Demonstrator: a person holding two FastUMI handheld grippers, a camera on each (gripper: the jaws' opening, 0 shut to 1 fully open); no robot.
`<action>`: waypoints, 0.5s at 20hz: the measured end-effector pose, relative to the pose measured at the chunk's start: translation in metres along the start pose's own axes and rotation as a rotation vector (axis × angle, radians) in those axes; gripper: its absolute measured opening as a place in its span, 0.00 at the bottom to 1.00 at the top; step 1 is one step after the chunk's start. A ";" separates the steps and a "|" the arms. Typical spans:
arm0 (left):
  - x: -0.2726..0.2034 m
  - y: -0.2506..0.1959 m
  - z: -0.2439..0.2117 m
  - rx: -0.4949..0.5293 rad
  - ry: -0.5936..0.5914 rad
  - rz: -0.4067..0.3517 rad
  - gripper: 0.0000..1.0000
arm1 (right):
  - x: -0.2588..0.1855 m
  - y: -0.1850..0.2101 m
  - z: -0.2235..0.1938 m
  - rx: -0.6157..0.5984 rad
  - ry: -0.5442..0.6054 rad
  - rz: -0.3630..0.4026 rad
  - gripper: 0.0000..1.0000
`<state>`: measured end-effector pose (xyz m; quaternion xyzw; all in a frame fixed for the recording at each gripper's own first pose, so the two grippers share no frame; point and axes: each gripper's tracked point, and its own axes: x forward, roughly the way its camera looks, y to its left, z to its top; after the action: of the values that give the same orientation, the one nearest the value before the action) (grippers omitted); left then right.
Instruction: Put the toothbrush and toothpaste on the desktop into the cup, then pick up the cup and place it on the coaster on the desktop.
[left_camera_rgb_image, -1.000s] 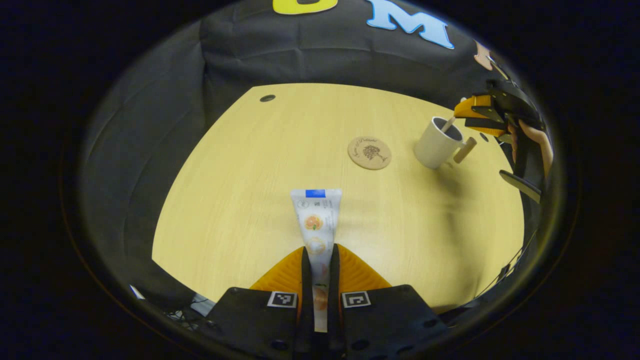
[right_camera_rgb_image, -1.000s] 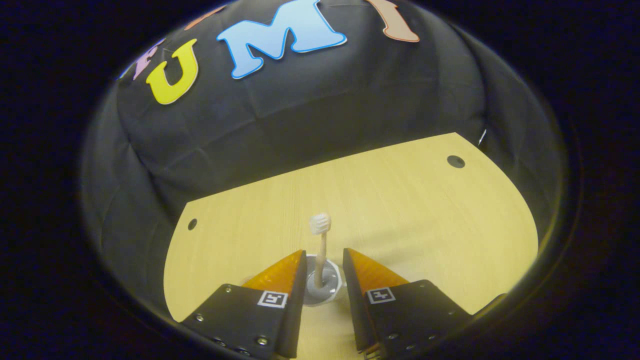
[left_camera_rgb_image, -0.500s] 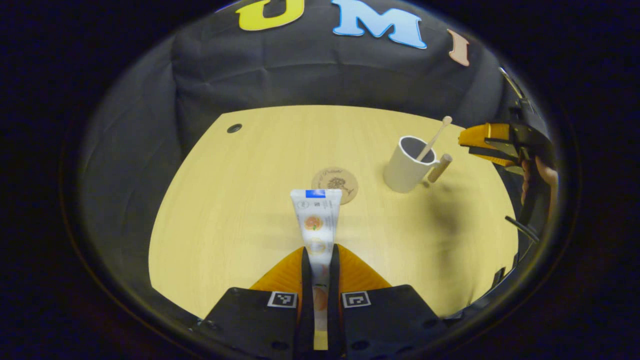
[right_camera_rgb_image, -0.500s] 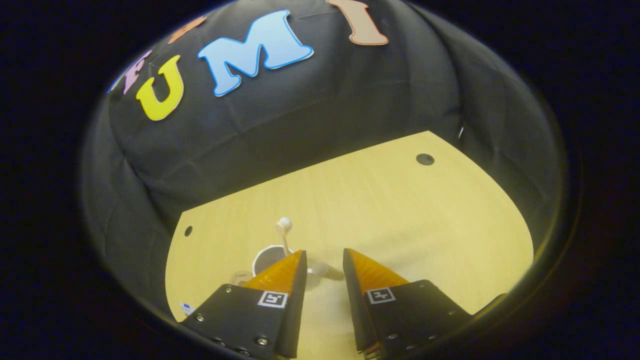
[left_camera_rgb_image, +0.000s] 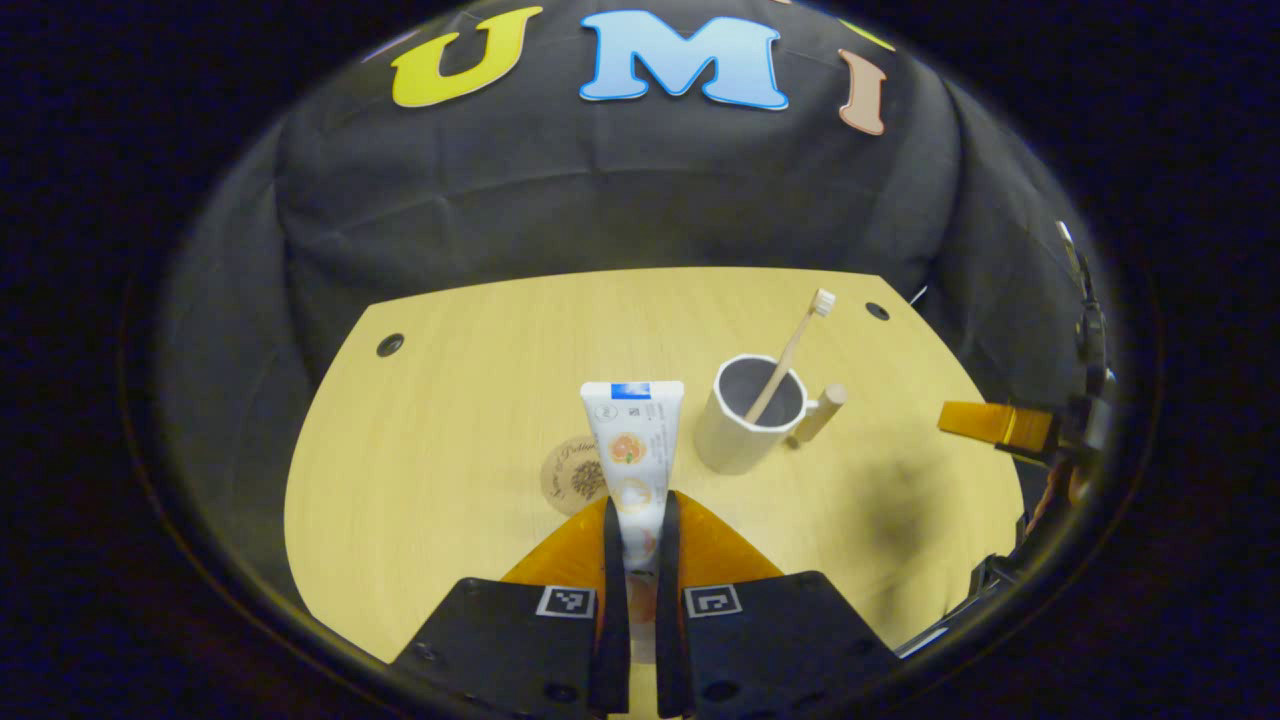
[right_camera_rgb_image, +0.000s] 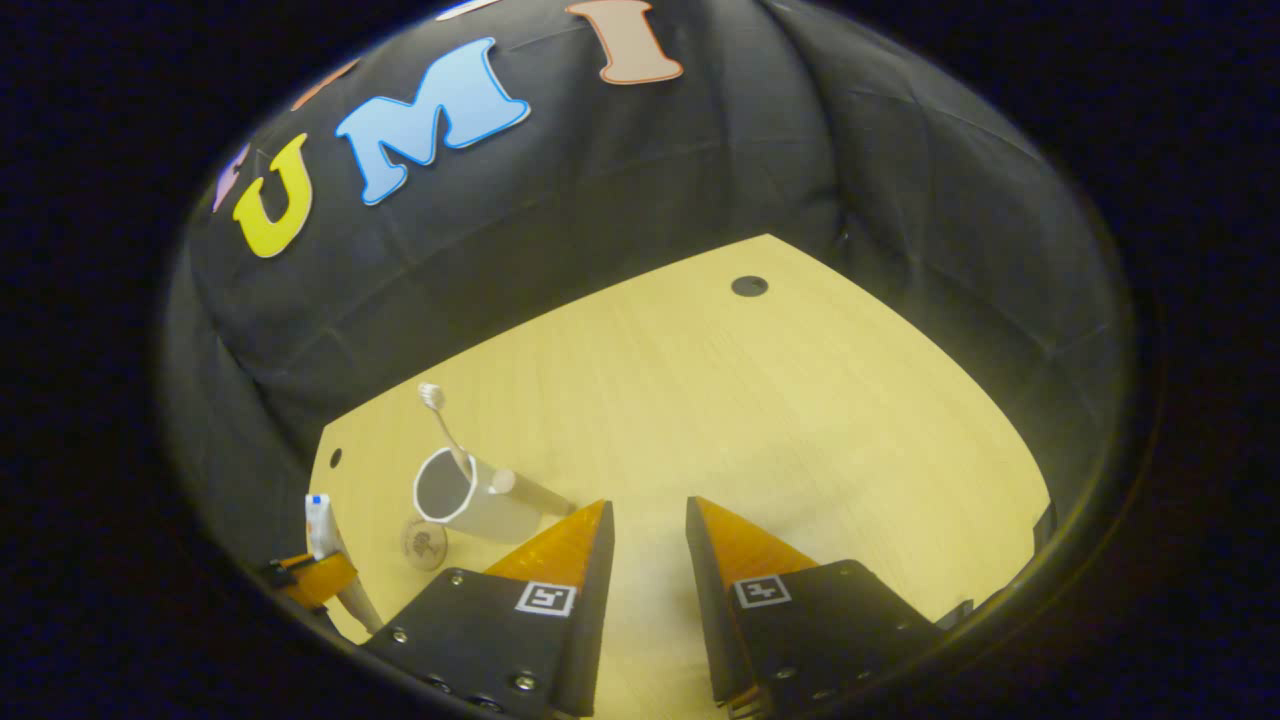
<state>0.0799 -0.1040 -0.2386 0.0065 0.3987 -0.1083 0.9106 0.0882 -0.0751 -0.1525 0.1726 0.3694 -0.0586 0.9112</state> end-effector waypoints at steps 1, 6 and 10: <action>0.007 -0.006 0.010 0.014 -0.009 -0.008 0.18 | -0.001 -0.010 -0.002 0.011 0.007 -0.013 0.43; 0.038 -0.045 0.061 0.050 -0.069 -0.058 0.18 | -0.010 -0.053 -0.009 0.049 0.028 -0.063 0.43; 0.058 -0.071 0.102 0.058 -0.157 -0.102 0.18 | -0.014 -0.084 -0.011 0.071 0.049 -0.090 0.43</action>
<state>0.1774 -0.1939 -0.2056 0.0040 0.3225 -0.1660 0.9319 0.0514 -0.1494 -0.1729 0.1894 0.3966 -0.1083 0.8917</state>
